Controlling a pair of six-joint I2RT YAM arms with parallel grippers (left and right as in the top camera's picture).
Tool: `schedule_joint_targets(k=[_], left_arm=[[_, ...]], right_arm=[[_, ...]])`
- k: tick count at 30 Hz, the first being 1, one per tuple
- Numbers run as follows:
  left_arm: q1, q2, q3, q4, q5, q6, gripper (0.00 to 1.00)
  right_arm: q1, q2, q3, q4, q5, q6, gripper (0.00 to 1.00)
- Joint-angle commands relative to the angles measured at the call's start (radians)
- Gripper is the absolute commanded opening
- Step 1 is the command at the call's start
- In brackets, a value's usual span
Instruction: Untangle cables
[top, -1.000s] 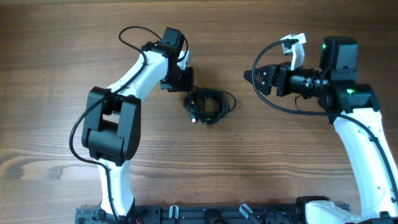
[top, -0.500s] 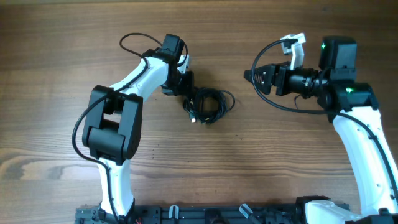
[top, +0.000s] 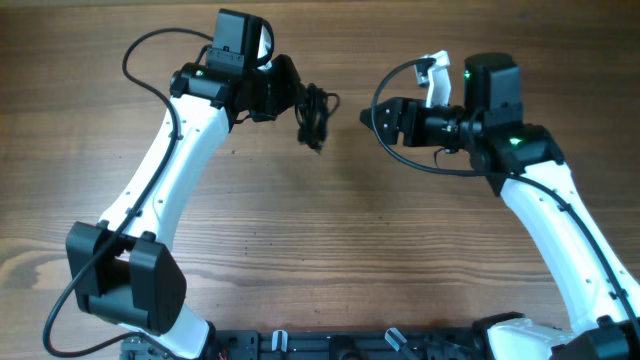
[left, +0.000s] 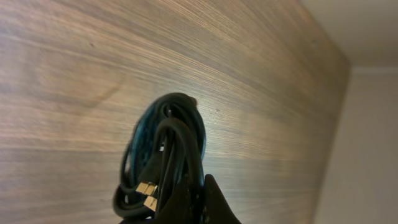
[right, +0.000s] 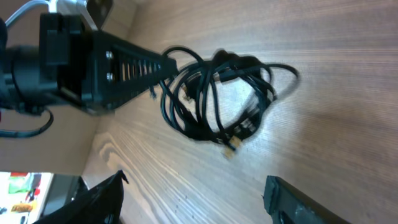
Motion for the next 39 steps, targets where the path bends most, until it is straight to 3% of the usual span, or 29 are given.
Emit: schedule_joint_targets(k=[1, 9, 16, 26, 31, 36, 39], left_arm=[[0.002, -0.005, 0.011, 0.037, 0.187, -0.091, 0.04], [0.034, -0.005, 0.011, 0.162, 0.461, -0.112, 0.04], [0.04, -0.005, 0.011, 0.269, 0.575, -0.226, 0.04], [0.04, -0.005, 0.011, 0.311, 0.6, -0.333, 0.04], [0.04, -0.005, 0.011, 0.423, 0.705, -0.433, 0.04], [0.038, -0.005, 0.011, 0.545, 0.751, -0.51, 0.04], [0.034, -0.005, 0.011, 0.545, 0.751, -0.514, 0.04]], right_arm=[[0.024, 0.04, 0.021, 0.05, 0.029, 0.071, 0.72], [0.029, 0.093, 0.021, 0.116, -0.021, 0.088, 0.57], [0.029, 0.12, 0.021, 0.179, -0.034, 0.088, 0.56], [0.03, 0.17, 0.021, 0.308, -0.126, 0.1, 0.56], [0.03, 0.221, 0.021, 0.339, -0.125, 0.143, 0.55], [0.031, 0.253, 0.021, 0.39, -0.13, 0.196, 0.5], [0.031, 0.253, 0.021, 0.431, -0.147, 0.22, 0.38]])
